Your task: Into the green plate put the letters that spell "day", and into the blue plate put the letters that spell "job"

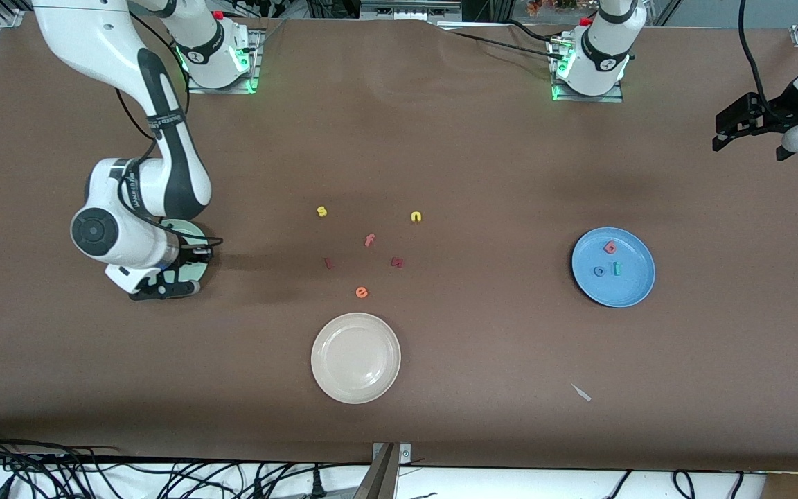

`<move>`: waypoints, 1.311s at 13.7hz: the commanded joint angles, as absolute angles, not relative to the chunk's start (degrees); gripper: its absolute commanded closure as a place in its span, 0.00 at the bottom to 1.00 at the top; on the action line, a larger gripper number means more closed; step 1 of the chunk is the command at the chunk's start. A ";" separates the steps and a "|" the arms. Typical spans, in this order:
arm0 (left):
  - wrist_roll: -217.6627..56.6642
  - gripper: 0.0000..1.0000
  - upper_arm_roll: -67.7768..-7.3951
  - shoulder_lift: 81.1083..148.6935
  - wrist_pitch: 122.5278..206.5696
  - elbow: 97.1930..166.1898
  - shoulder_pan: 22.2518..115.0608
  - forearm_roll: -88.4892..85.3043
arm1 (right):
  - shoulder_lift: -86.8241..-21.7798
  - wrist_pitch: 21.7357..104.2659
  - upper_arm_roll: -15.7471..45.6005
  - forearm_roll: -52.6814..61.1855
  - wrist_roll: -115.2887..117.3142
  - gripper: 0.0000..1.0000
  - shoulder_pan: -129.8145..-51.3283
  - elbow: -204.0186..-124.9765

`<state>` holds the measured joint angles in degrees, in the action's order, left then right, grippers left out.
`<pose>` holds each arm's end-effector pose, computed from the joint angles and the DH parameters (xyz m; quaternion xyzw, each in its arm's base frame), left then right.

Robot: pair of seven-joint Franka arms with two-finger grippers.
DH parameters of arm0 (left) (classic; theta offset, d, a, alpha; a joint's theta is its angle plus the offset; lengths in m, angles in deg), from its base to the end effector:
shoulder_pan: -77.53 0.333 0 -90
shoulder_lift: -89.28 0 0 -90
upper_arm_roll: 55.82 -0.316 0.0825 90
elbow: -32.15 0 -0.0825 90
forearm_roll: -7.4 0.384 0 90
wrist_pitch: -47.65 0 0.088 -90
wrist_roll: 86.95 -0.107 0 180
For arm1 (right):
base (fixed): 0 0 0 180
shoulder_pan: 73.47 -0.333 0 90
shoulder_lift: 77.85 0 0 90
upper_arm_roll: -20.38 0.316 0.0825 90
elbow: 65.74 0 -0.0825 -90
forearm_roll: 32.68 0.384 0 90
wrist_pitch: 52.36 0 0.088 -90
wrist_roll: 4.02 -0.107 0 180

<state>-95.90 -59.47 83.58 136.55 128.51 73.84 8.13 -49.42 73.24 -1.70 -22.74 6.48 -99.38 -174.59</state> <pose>0.5204 0.0027 0.6239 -0.9968 0.0785 0.0157 0.0020 0.6096 0.0568 0.2427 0.9931 0.0820 -0.0813 0.0206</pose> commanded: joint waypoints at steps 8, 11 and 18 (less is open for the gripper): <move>-95.21 0.00 -59.43 84.36 135.36 126.46 73.58 7.49 | -52.98 70.19 -4.41 -22.93 9.17 0.00 -99.31 -176.06; -95.21 0.00 -59.25 84.36 135.36 126.37 73.49 7.49 | -52.72 58.77 -3.88 -22.75 3.83 0.00 -99.93 -167.98; -95.30 0.00 -59.34 84.36 135.36 126.46 73.58 7.49 | -52.89 43.12 -3.97 -23.45 -0.42 0.00 -103.53 -157.60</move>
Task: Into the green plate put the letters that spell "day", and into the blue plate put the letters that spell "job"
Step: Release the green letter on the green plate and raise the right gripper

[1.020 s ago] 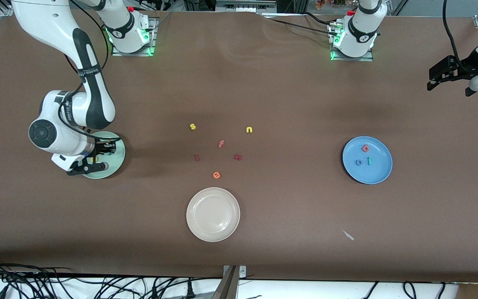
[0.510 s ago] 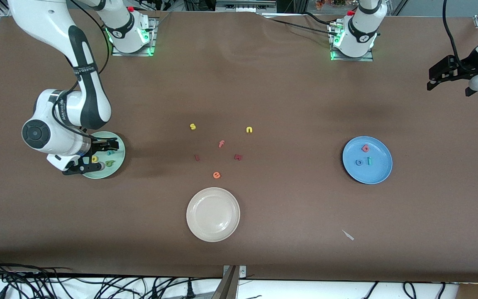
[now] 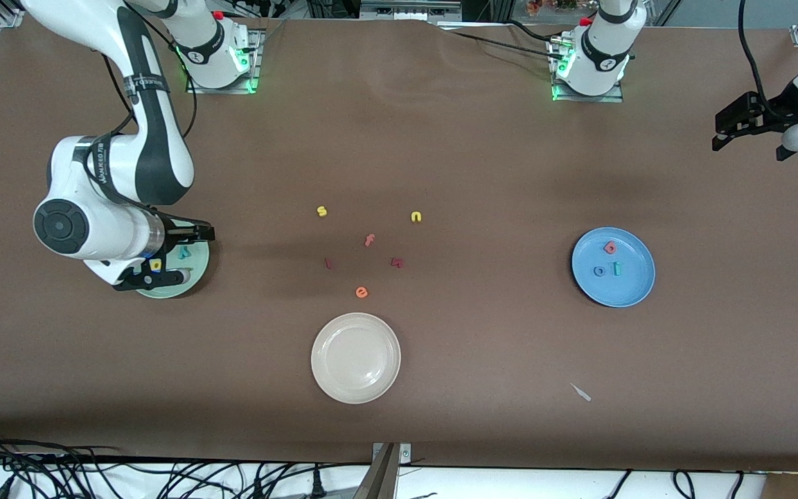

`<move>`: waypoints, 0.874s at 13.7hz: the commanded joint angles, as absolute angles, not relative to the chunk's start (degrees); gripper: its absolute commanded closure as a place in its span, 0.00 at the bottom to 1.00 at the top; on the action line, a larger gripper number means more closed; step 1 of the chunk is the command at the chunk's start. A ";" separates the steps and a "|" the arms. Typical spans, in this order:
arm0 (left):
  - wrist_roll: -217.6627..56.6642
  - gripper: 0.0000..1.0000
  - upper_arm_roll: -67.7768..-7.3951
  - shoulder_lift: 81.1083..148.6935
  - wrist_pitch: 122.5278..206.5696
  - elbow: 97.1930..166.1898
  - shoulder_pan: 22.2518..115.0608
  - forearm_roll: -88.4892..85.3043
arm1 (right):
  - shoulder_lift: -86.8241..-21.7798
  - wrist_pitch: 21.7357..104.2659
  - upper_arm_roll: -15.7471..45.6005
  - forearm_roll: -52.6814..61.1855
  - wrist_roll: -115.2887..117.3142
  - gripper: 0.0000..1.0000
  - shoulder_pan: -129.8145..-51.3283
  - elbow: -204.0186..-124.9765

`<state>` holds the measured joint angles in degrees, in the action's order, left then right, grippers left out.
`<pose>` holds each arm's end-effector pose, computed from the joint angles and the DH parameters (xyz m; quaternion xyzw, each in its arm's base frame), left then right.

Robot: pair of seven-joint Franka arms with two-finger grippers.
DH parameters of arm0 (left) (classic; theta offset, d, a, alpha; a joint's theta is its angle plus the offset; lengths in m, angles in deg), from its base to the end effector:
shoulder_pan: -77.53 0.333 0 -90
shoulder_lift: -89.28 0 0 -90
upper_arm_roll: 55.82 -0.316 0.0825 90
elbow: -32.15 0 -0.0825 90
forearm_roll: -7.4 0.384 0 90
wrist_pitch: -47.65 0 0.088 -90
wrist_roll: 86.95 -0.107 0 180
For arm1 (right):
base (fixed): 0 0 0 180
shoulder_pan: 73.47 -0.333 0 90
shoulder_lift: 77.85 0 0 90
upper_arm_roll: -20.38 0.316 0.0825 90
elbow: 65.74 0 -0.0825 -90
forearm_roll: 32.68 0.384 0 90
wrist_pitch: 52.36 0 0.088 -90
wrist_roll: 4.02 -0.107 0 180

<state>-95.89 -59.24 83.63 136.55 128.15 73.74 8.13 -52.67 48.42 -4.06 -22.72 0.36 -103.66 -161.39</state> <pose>0.5208 -0.0004 0.6265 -0.9966 0.0813 0.0130 0.0025 0.6192 0.1035 0.3474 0.9863 0.0622 -0.1528 0.0102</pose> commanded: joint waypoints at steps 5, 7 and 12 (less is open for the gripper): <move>-95.30 0.00 -59.25 84.36 135.28 126.46 73.57 7.49 | -61.38 40.99 4.60 -24.67 -0.24 0.00 -97.60 -158.10; -95.30 0.00 -59.34 84.36 135.28 126.46 73.58 7.49 | -64.66 37.31 11.13 -30.19 -0.15 0.00 -92.12 -158.11; -95.30 0.00 -59.34 84.36 135.28 126.46 73.58 7.49 | -71.95 33.78 18.61 -32.93 -1.73 0.00 -84.21 -157.85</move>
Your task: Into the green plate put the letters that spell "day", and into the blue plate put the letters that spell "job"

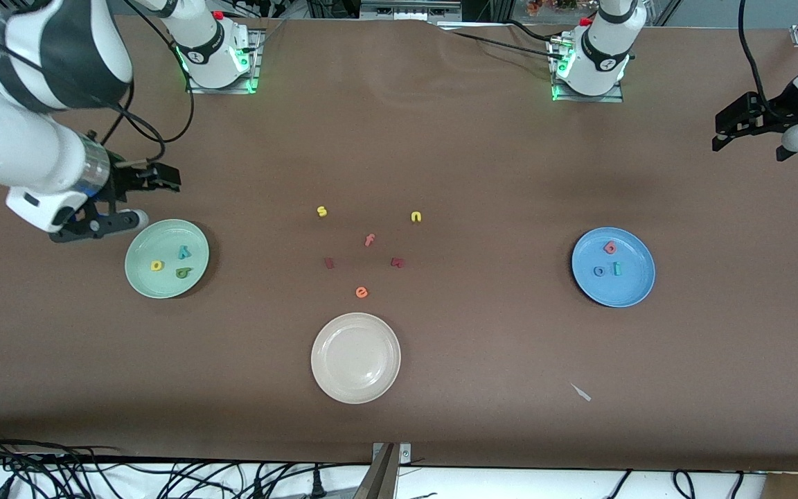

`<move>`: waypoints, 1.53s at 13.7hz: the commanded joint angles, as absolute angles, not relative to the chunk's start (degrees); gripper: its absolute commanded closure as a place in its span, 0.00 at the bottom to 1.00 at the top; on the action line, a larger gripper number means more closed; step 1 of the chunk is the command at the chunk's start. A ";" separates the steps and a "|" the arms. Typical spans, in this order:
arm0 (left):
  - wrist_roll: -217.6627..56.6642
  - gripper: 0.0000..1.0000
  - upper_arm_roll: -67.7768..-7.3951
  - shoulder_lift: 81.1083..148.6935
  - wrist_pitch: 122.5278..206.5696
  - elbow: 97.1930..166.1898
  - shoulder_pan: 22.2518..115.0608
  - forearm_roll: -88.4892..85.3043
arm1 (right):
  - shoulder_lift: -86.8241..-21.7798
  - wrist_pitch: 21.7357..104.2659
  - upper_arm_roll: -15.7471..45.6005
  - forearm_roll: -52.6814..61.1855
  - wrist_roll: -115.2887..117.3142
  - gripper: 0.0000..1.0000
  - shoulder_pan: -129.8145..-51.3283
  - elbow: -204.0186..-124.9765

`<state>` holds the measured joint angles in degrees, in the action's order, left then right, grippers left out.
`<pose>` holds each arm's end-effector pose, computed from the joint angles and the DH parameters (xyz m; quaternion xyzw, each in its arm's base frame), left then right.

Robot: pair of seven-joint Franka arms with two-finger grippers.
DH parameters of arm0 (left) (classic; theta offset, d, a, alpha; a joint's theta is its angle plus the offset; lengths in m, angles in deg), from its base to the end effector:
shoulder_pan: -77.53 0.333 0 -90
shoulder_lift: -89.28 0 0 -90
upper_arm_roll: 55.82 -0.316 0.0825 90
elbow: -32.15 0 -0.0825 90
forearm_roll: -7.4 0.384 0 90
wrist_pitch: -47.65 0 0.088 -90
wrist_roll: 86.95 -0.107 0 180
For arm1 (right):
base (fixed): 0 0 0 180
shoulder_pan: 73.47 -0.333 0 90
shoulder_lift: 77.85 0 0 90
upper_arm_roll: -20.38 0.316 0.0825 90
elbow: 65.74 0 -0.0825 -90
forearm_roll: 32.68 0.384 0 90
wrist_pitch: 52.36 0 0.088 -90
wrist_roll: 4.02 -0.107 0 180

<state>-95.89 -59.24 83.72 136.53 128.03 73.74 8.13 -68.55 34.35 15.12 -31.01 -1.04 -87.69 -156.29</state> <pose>0.5213 -0.0004 0.6266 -0.9966 0.0813 0.0129 0.0025 0.5780 0.0980 0.5233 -0.9882 -0.1023 0.1143 0.0012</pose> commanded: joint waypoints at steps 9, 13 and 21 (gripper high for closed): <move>-95.30 0.00 -59.34 84.36 135.28 126.37 73.57 7.49 | -74.78 35.45 18.18 -36.55 -1.91 0.00 -79.45 -157.23; -95.21 0.00 -59.25 84.36 135.28 126.29 73.49 7.49 | -73.47 35.27 18.09 -36.37 -1.82 0.00 -78.84 -156.19; -95.21 0.00 -59.34 84.44 135.28 126.11 73.58 7.49 | -73.02 35.01 17.12 -36.20 -1.91 0.00 -78.39 -155.65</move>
